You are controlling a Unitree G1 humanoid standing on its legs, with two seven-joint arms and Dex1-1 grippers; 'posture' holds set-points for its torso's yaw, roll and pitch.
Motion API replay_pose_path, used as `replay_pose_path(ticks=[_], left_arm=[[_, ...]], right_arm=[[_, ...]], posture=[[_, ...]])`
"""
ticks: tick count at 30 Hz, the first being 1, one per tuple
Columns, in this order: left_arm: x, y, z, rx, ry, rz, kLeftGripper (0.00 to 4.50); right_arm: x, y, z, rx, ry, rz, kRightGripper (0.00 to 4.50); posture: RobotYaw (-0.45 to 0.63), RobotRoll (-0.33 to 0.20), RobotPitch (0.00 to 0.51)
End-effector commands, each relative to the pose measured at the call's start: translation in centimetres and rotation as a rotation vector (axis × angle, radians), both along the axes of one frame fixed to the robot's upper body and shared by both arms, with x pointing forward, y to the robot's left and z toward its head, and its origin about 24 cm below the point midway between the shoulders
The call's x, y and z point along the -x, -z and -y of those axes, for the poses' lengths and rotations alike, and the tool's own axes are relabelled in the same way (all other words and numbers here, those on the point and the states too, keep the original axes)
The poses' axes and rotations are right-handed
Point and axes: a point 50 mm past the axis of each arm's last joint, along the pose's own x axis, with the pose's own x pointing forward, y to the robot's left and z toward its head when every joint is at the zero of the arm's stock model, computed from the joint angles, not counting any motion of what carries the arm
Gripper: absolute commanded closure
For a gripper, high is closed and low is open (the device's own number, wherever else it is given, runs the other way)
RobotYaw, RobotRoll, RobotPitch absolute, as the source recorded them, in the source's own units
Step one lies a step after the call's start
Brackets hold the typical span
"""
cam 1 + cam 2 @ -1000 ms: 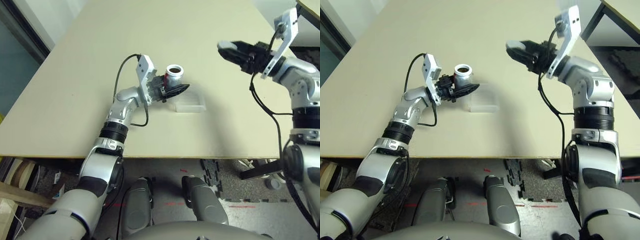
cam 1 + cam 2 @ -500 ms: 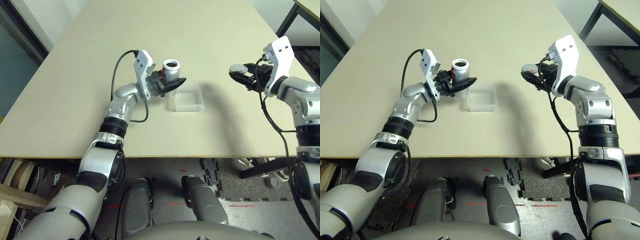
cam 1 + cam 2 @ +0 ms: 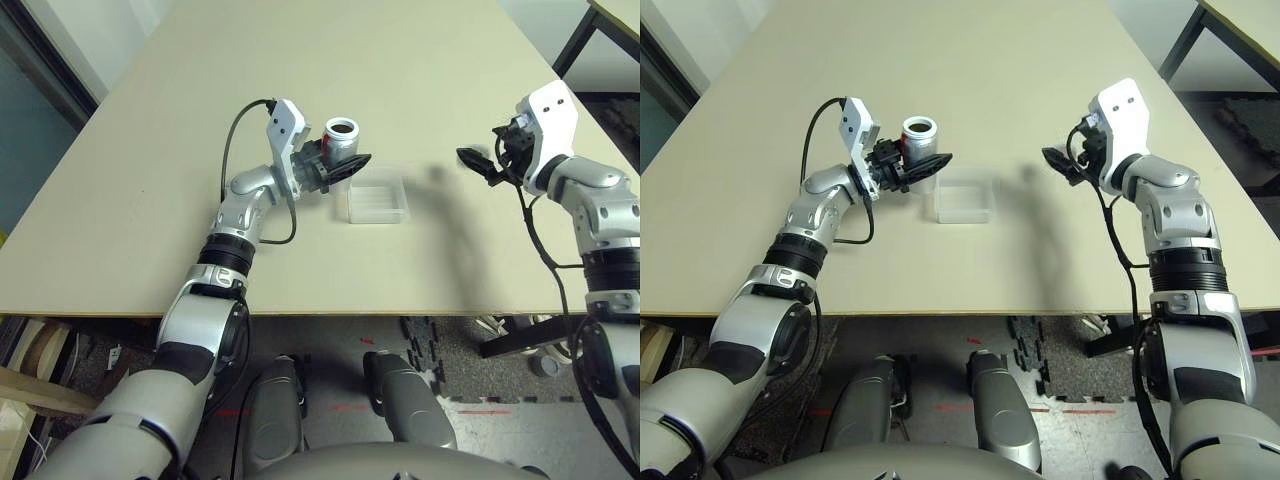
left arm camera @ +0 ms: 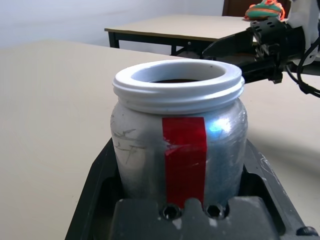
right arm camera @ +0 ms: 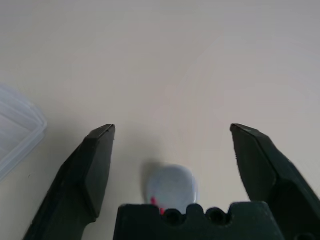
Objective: Pour the medicine from the bottle into the box.
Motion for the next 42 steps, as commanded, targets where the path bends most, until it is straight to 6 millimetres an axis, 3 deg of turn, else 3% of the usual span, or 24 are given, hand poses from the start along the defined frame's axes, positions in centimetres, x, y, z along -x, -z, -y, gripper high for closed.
replay_pose_path(ticks=[1,8,16,24,42], left_arm=[[-0.2,0.1,-0.3,-0.024,-0.017,0.004,1.90],[-0.8,-0.3,-0.5,-0.038,-0.054,-0.001,1.90],[-1.6,-0.9,-0.7,-0.089,-0.091,-0.025,1.90],[-2.0,-1.1,-1.0,-0.105,-0.117,-0.011,1.90],[-2.2,-1.1,-1.5,-0.131,-0.152,-0.010,1.90]], right_arm=[[-0.1,0.1,-0.1,-0.001,0.000,0.004,0.00],[0.2,-0.1,-0.4,-0.046,-0.081,0.009,0.00],[2.3,-0.7,-0.8,-0.090,-0.359,0.012,0.00],[5.0,0.9,-1.6,-0.058,-0.683,-0.049,0.00],[5.0,2.1,-1.8,-0.094,-0.707,-0.047,0.00]], posture=[[-0.23,0.000,0.122],[-0.24,0.000,0.114],[-0.25,0.000,0.117],[-0.25,0.000,0.115],[-0.23,0.000,0.113]])
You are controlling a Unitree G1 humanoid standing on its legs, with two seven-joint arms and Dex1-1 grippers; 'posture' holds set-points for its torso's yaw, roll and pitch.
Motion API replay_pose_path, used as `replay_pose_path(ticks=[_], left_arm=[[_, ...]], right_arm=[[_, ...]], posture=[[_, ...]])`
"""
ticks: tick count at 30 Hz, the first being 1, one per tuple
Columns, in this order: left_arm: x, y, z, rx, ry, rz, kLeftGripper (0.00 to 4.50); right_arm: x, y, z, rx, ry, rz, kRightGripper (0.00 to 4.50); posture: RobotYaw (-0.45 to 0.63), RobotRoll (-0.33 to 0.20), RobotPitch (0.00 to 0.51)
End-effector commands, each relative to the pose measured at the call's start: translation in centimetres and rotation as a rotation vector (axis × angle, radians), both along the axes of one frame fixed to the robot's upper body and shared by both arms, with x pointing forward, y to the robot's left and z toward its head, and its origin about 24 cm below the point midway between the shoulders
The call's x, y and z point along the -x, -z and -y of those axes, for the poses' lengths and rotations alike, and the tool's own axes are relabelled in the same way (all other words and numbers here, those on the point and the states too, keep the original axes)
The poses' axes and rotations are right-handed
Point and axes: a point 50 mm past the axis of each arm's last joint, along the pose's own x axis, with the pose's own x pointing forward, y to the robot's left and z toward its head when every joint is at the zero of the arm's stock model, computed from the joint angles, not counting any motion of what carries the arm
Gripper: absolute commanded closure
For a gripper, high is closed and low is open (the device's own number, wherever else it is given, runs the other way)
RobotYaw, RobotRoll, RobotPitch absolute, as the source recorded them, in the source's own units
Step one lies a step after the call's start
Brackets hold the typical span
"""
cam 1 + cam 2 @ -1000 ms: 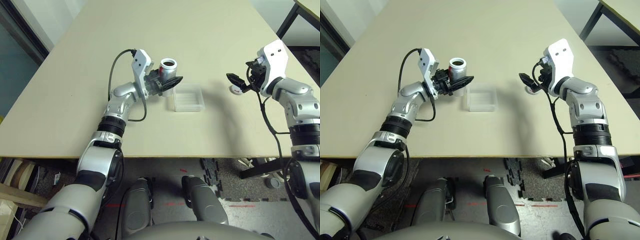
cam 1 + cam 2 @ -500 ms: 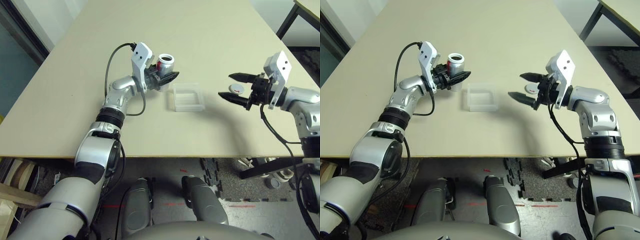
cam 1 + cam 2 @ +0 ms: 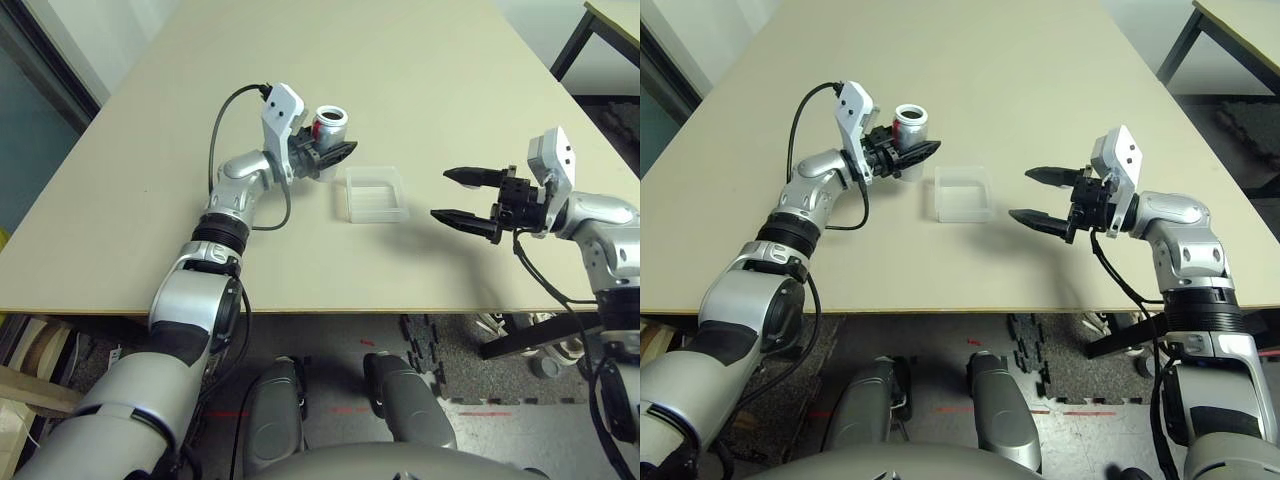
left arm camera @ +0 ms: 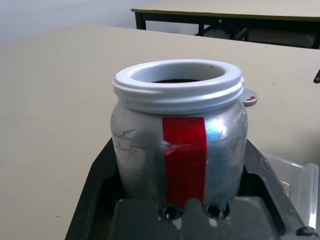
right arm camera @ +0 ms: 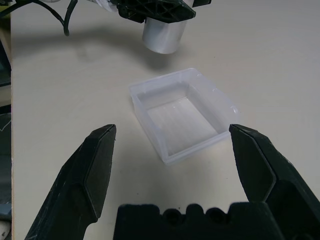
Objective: Pour the medicine from the bottle into the box.
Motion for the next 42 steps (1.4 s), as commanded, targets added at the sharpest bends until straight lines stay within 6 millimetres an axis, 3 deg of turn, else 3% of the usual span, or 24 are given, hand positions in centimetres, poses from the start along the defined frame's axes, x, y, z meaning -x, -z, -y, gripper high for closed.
replay_pose_path(ticks=[1,18,29,32,36,42], left_arm=[[-0.2,-0.1,-0.2,-0.027,-0.022,-0.003,1.90],[-0.6,-0.3,0.3,-0.063,-0.065,0.025,1.90],[-1.6,-2.2,2.1,-0.264,-0.170,0.130,1.90],[-1.7,-2.7,2.9,-0.445,-0.182,0.271,1.90],[-1.4,-2.9,4.5,-0.750,-0.159,0.585,1.90],[-0.3,-1.7,6.6,-1.202,0.092,1.166,1.90]], right_arm=[[-0.1,0.1,-0.2,0.003,-0.003,0.005,0.00],[-0.2,0.1,0.0,0.010,0.016,0.002,0.00],[-0.4,0.0,0.0,0.007,0.023,0.005,0.00],[-0.4,0.0,0.1,0.004,0.030,0.000,0.00],[-0.6,0.0,0.1,-0.009,0.038,0.003,0.00],[-0.7,0.1,0.0,-0.021,0.044,0.004,0.00]], posture=[[-0.23,0.000,0.114],[-0.24,0.000,0.124],[-0.25,0.000,0.126],[-0.26,0.000,0.126],[-0.26,0.000,0.126],[-0.26,0.000,0.126]])
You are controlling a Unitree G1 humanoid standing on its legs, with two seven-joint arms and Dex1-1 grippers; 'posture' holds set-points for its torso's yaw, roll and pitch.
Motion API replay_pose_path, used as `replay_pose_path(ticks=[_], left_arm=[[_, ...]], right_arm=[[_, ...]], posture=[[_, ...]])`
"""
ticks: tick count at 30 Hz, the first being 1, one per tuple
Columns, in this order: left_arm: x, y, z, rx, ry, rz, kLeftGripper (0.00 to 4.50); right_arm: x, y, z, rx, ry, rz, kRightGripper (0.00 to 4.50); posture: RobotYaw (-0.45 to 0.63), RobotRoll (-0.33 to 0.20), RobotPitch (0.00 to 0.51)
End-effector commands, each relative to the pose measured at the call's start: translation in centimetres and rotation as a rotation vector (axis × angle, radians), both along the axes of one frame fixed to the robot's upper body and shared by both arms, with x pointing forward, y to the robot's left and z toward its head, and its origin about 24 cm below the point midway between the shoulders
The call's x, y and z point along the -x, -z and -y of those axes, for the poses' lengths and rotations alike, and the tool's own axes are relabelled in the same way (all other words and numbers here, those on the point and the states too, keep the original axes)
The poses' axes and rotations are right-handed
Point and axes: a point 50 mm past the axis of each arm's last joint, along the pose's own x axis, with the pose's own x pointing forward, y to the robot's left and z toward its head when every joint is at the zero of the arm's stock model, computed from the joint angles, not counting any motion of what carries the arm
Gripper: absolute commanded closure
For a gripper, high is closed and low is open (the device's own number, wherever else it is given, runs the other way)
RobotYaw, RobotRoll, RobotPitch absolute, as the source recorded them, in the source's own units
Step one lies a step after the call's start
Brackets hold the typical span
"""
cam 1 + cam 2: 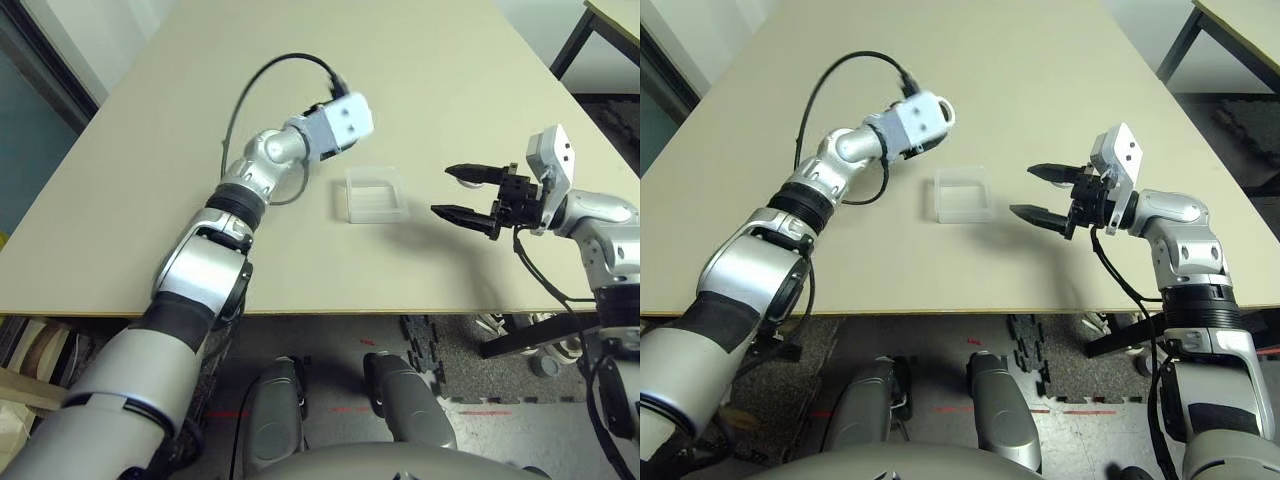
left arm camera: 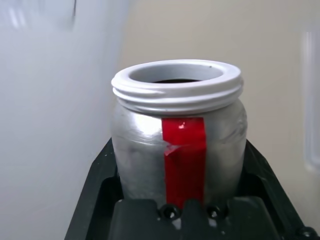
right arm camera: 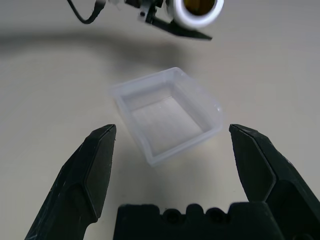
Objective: Pour the medicine from the bottle into the box.
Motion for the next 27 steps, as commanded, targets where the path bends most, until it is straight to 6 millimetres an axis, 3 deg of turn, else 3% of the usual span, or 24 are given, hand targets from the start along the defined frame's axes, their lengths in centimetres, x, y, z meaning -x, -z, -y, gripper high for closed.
replay_pose_path(ticks=[1,3,8,15,18,27], left_arm=[[0.6,0.4,1.0,-0.347,0.180,0.250,1.90],[0.9,0.5,1.5,-0.498,0.290,0.364,1.90],[0.7,-0.3,2.1,-0.644,0.370,0.501,1.90],[0.5,-0.7,2.3,-0.701,0.378,0.539,1.90],[0.4,-0.9,2.1,-0.679,0.342,0.520,1.90],[-0.4,-1.4,-0.2,-0.373,0.107,0.272,1.90]], right_arm=[[0.0,0.2,-0.1,-0.013,0.003,-0.001,0.00],[-0.1,0.2,-0.1,-0.033,0.008,-0.005,0.00],[-0.2,0.4,-0.3,-0.079,0.021,-0.013,0.00],[-0.3,0.9,-0.3,-0.037,0.015,-0.016,0.00],[-0.3,1.1,-0.2,-0.016,0.019,-0.016,0.00],[-0.4,1.6,-0.2,0.044,0.002,-0.021,0.00]], posture=[[-0.26,0.000,0.125],[-0.26,0.000,0.122],[-0.25,0.000,0.111],[-0.24,0.000,0.105],[-0.24,0.000,0.105],[-0.23,0.000,0.103]])
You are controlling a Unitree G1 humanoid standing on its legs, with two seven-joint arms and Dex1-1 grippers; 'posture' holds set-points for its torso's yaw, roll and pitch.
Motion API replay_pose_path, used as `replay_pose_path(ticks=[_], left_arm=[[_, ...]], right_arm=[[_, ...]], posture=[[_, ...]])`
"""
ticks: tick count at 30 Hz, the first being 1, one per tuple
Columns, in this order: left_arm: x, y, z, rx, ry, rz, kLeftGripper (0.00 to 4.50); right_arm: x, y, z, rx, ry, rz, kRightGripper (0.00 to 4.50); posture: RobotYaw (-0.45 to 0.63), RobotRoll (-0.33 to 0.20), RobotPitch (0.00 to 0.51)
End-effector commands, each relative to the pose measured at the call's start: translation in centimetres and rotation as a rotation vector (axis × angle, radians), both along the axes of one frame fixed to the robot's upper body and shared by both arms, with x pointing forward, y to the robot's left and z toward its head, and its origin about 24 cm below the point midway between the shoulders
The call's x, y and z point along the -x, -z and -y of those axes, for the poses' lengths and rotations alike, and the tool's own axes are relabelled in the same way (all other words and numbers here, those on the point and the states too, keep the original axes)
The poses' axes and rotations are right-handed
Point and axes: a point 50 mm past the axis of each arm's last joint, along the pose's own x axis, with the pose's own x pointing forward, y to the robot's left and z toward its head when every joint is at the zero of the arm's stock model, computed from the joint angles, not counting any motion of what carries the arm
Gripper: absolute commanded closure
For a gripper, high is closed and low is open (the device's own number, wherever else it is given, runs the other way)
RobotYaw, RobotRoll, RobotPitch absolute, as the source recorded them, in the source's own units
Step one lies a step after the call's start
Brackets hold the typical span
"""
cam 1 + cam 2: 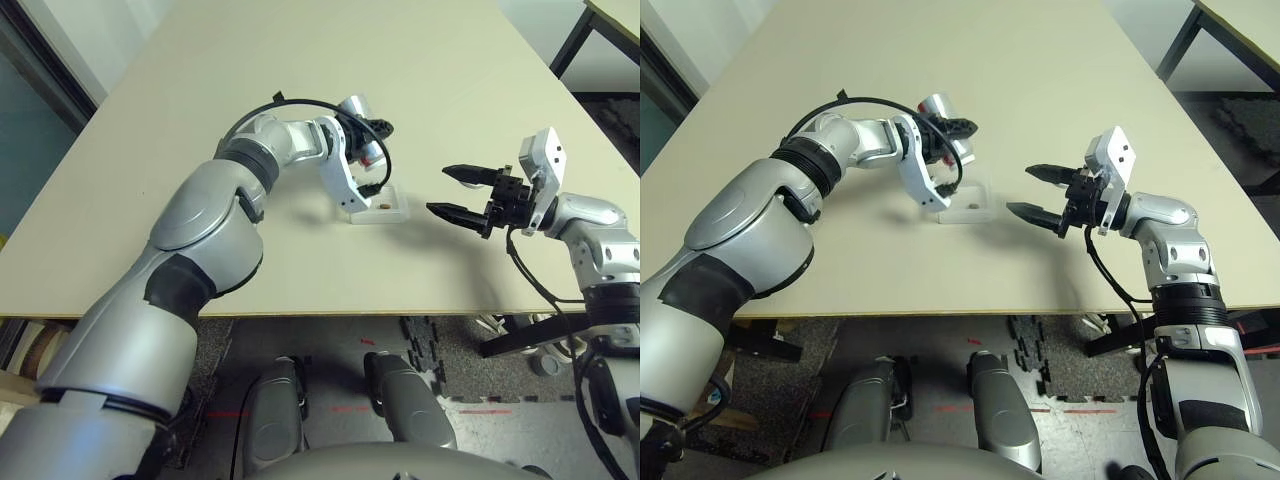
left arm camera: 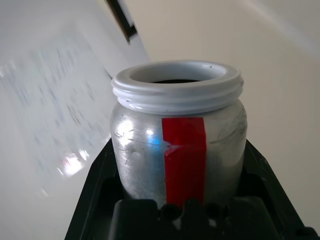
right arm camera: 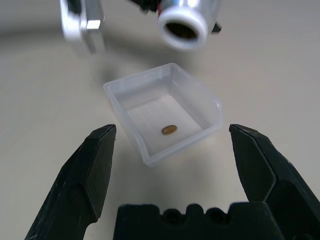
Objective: Pour the medicine from the bottle into the box.
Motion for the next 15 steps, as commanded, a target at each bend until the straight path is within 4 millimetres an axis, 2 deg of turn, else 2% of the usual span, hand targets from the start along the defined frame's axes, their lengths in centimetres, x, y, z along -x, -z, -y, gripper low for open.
replay_pose_path(ticks=[1,4,7,15], left_arm=[[-0.4,0.3,-1.6,0.137,-0.110,-0.121,1.90],[-0.7,0.0,-2.4,0.369,-0.202,-0.274,1.90],[-1.0,-0.2,-2.9,0.684,-0.278,-0.493,1.90],[-1.4,0.7,-4.2,1.059,-0.353,-0.800,1.90]], right_arm=[[0.0,0.4,0.1,0.043,-0.016,-0.011,0.00],[0.1,0.4,0.1,0.044,-0.016,-0.011,0.00],[0.2,0.5,0.2,0.047,-0.017,-0.014,0.00],[0.3,0.6,0.2,0.051,-0.017,-0.016,0.00]], posture=[[-0.23,0.000,0.103],[-0.23,0.000,0.103],[-0.22,0.000,0.107],[-0.22,0.000,0.116]])
